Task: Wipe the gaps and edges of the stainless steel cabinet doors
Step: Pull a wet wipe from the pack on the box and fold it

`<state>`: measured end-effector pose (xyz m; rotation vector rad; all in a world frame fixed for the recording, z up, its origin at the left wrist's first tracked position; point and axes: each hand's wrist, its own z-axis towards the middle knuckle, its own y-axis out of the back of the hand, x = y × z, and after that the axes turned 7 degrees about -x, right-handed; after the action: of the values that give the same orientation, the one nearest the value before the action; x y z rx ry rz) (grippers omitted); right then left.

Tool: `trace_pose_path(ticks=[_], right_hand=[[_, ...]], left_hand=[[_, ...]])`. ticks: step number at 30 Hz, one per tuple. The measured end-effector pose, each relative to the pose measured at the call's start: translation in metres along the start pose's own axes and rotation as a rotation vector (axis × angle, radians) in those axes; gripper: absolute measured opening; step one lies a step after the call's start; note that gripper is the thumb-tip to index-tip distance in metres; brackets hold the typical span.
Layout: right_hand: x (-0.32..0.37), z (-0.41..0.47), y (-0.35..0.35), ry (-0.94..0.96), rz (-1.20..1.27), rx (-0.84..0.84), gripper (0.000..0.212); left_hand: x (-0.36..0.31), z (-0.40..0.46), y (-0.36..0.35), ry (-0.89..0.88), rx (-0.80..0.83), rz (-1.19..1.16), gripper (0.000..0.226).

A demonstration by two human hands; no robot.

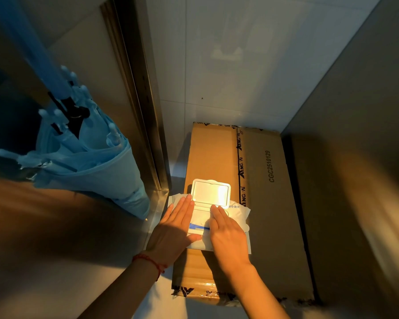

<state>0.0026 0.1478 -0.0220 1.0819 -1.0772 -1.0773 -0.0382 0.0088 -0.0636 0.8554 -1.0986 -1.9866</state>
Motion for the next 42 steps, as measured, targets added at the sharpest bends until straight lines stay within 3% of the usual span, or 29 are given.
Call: trace_pose_path(ticks=[15,42], right_hand=[[0.0043,0.0000,-0.0027,-0.039,-0.010,-0.037,0.077],[-0.0014,-0.0051,-0.0057,0.004,0.001,-0.099,0.061]], left_hand=[[0.0022,-0.0022,-0.0052,-0.003,0.008,0.003,0.084],[0.0015,-0.0029,-0.0051,0.005,-0.016,-0.005,0.085]])
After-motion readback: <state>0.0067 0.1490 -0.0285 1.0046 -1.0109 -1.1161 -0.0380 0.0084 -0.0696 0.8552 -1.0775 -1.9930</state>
